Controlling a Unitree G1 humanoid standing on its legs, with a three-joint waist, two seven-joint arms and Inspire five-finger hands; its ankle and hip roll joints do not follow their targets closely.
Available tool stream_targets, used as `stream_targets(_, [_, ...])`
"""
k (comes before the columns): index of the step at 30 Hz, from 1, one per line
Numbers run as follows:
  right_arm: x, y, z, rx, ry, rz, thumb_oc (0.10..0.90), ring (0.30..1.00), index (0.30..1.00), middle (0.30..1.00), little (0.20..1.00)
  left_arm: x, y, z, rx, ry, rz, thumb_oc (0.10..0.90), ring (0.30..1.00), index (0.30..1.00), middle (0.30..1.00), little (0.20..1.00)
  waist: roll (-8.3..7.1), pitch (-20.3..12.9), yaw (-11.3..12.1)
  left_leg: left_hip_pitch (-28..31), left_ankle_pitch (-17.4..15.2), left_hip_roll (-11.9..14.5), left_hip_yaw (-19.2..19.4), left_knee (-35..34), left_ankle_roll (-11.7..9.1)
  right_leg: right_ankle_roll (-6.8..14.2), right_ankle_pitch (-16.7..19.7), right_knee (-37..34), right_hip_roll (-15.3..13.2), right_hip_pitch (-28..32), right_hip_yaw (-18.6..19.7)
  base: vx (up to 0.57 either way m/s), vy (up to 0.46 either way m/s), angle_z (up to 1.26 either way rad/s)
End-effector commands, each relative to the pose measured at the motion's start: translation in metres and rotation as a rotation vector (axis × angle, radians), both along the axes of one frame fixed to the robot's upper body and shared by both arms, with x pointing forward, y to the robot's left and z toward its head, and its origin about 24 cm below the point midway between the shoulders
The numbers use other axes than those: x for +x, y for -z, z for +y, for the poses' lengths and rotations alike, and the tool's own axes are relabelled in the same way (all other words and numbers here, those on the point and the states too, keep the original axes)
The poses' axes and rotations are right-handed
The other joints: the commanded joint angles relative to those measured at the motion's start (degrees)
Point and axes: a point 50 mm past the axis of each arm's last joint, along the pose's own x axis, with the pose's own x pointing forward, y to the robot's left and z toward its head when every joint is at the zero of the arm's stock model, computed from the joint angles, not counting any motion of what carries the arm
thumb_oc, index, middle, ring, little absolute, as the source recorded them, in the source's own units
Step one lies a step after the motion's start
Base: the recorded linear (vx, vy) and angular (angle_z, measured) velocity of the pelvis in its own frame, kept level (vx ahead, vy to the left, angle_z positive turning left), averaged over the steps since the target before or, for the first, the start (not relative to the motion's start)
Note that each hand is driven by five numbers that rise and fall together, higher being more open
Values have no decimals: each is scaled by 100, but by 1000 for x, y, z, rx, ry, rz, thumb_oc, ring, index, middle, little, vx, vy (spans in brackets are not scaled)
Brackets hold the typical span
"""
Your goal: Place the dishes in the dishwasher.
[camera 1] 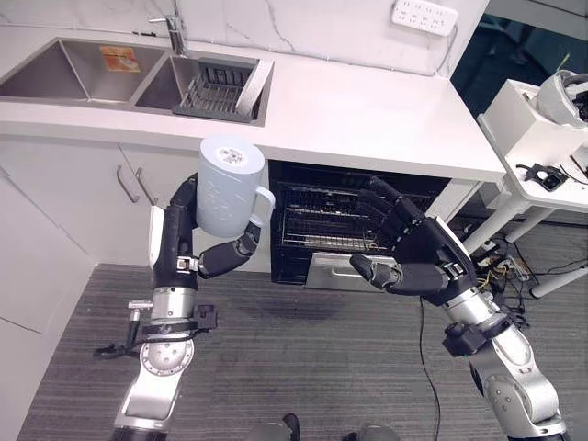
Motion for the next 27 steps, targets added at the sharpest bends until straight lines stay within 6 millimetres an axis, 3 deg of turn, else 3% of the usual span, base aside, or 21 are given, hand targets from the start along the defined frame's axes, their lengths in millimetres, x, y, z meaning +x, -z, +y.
stream_targets(1, [0, -46, -1, 32, 48, -267, 800, 900, 900, 900, 900, 0, -51, -14, 53, 52, -253, 400, 300, 300, 300, 300, -1, -298, -150, 229, -696, 621, -127, 17, -651, 246, 523, -259, 262, 21, 564, 235, -386, -9])
stream_targets(2, [-3, -52, -4, 7, 92, -293, 800, 900, 900, 900, 900, 0, -51, -17, 52, 64, -247, 400, 300, 300, 300, 300, -2, -334, -249, 273, -777, 648, -194, 17, -652, 293, 535, -259, 310, -125, 973, 250, -425, 17])
stream_targets(6, [-5, -55, -9, 15, 104, -294, 800, 900, 900, 900, 900, -4, -51, -15, 91, 36, -266, 400, 300, 300, 300, 300, -30, -365, -269, 312, -767, 829, -204, 17, -730, 344, 313, -259, 383, -55, 994, 131, -444, 47])
stream_targets(8, [-3, -56, -9, 36, 109, -280, 800, 900, 900, 900, 900, -6, -50, -13, 83, 20, -263, 400, 300, 300, 300, 300, -42, -411, -273, 381, -689, 1100, -47, 17, -871, 336, 159, -259, 415, -21, 863, 123, -497, 30])
stream_targets(13, [-1, -60, -5, 17, 90, -281, 800, 900, 900, 900, 900, -13, -49, -7, 25, 9, -265, 400, 300, 300, 300, 300, 33, -482, -268, 464, -389, 1498, 109, 17, -1153, 55, 10, -259, 642, 84, 676, 118, -529, 1])
stream_targets(14, [-1, -59, -5, 16, 100, -270, 800, 900, 900, 900, 900, -14, -50, -7, -4, 23, -273, 400, 300, 300, 300, 300, 40, -489, -271, 454, -172, 1567, 89, 17, -1216, -47, -45, -259, 739, 119, 662, 71, -423, -11])
stream_targets(16, [-1, -58, -6, 1, 109, -269, 800, 900, 900, 900, 900, -15, -50, -9, -38, 40, -284, 400, 300, 300, 300, 300, 12, -489, -268, 471, 27, 1532, 13, 17, -1226, -133, -79, -259, 807, 133, 665, 66, -366, -2])
stream_targets(18, [-3, -54, -9, 7, 110, -260, 800, 900, 900, 900, 900, -19, -48, -8, -79, 49, -289, 400, 300, 300, 300, 300, -67, -485, -265, 592, 250, 1307, 12, 17, -1146, -240, -117, -259, 819, 167, 754, 93, -289, -1])
stream_targets(20, [-5, -53, -10, 4, 109, -280, 800, 900, 900, 900, 900, -22, -47, -8, -81, 48, -297, 400, 300, 300, 300, 300, -95, -465, -244, 601, 168, 1101, 28, 17, -1058, -259, -134, -259, 791, 198, 765, 67, -108, 9])
stream_targets(22, [-8, -53, -10, 30, 111, -300, 800, 900, 900, 900, 900, -23, -45, -9, -61, 36, -303, 400, 300, 300, 300, 300, 83, -436, -256, 275, -227, 938, -71, 17, -1022, -203, -168, -259, 931, 217, 701, 68, 59, 16])
stream_targets(25, [-12, -50, -10, -3, 141, -329, 800, 900, 900, 900, 900, -16, -46, -15, -75, 67, -310, 400, 300, 300, 300, 300, 285, -427, -296, -321, -41, 1047, 53, 17, -1217, -197, -324, -259, 1021, 343, 333, 102, 148, 72])
stream_targets(27, [-10, -53, -13, -25, 155, -337, 800, 900, 900, 900, 900, -15, -47, -15, -73, 59, -314, 400, 300, 300, 300, 300, 265, -455, -250, -384, -54, 929, -169, 17, -1186, -213, -390, -259, 1025, 389, 321, 205, 280, 76])
